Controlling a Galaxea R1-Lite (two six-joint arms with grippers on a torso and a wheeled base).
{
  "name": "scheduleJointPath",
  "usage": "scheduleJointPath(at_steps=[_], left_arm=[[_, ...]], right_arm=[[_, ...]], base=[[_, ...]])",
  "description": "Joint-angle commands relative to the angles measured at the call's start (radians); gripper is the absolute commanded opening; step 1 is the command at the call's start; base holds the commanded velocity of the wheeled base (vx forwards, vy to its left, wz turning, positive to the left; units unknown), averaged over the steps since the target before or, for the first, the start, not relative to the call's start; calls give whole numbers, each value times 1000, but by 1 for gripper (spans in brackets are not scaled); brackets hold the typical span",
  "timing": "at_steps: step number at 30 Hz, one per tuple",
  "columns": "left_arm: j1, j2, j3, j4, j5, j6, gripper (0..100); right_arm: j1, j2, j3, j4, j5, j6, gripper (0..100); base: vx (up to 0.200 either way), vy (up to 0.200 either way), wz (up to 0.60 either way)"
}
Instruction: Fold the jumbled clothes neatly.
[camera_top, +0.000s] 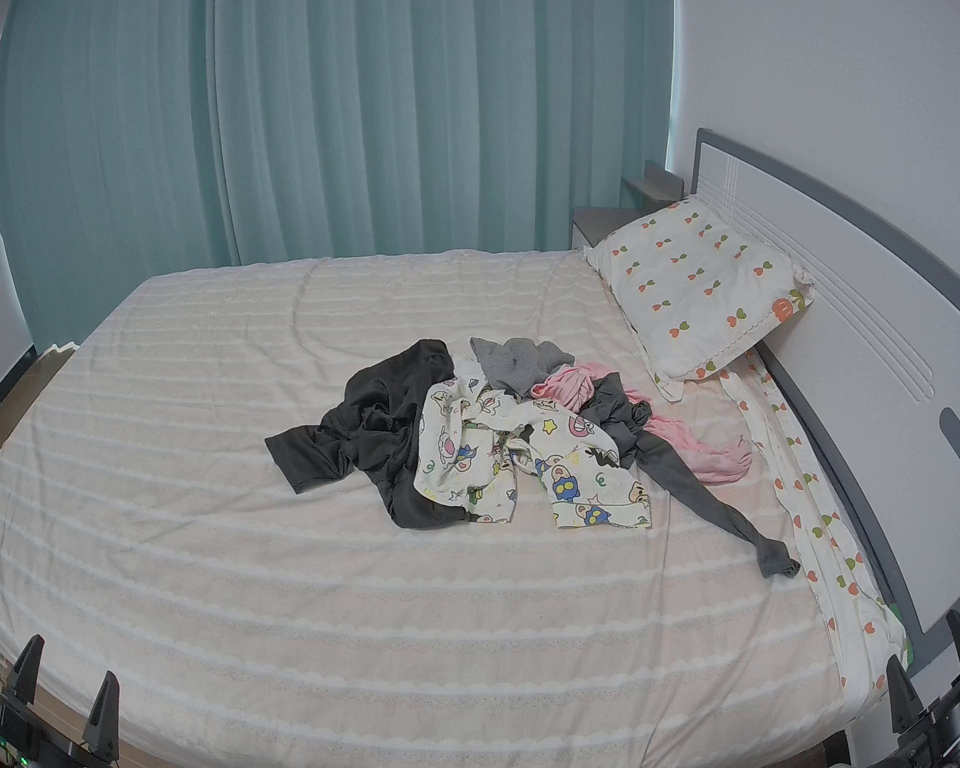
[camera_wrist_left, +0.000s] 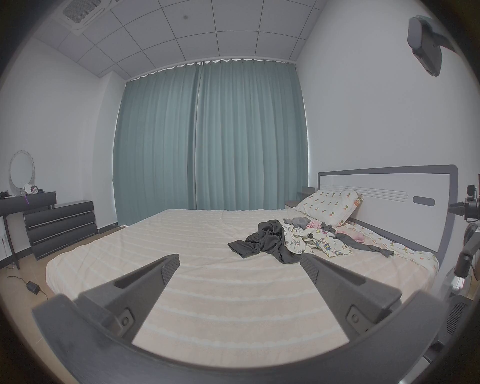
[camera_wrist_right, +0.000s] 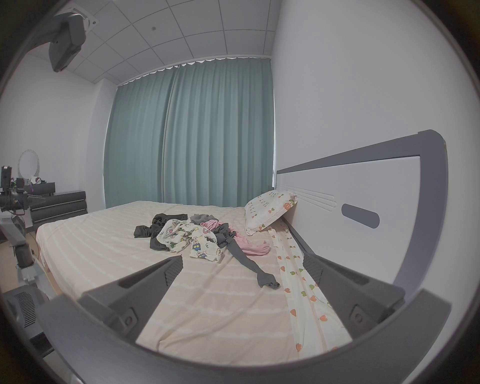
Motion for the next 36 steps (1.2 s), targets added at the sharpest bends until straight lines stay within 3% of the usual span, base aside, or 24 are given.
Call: scheduleJointPath(at_steps=[1,6,8,10,11,12,13,15,21,23,28,36], left_arm=[[0,-16,18,0,1,0,100],[0,-16,18,0,0,0,100],[0,-16,18,0,0,0,100],[0,-16,18,0,1,0,100],[0,-16,18,0,0,0,100],[0,-16,18,0,0,0,100],[0,-16,18,0,1,0,100],[0,-16,18,0,0,0,100],[0,-16,18,0,0,0,100],[0,-16,18,0,1,0,100],[0,-16,18,0,1,0,100],[0,-16,18,0,0,0,100]], right_arm=[[-2,-2,13,-1,4,-4,100],[-18,38,-4,-12,8,14,100],[-18,187,-340,-62,16,174,100],[-11,288,-495,-5,59,283,100],[-6,302,-508,27,88,263,100],[-2,353,-519,99,168,168,100],[-2,377,-510,130,199,128,100],[1,462,-439,186,269,120,100],[94,726,-370,-5,401,353,100],[149,868,-374,-82,407,424,100],[255,1160,-377,-223,406,505,100],[287,1614,-470,-496,401,609,100]], base=[[0,0,0],[0,0,0],[0,0,0],[0,0,0],[0,0,0],[0,0,0],[0,0,0],[0,0,0],[0,0,0],[0,0,0],[0,0,0],[0,0,0]])
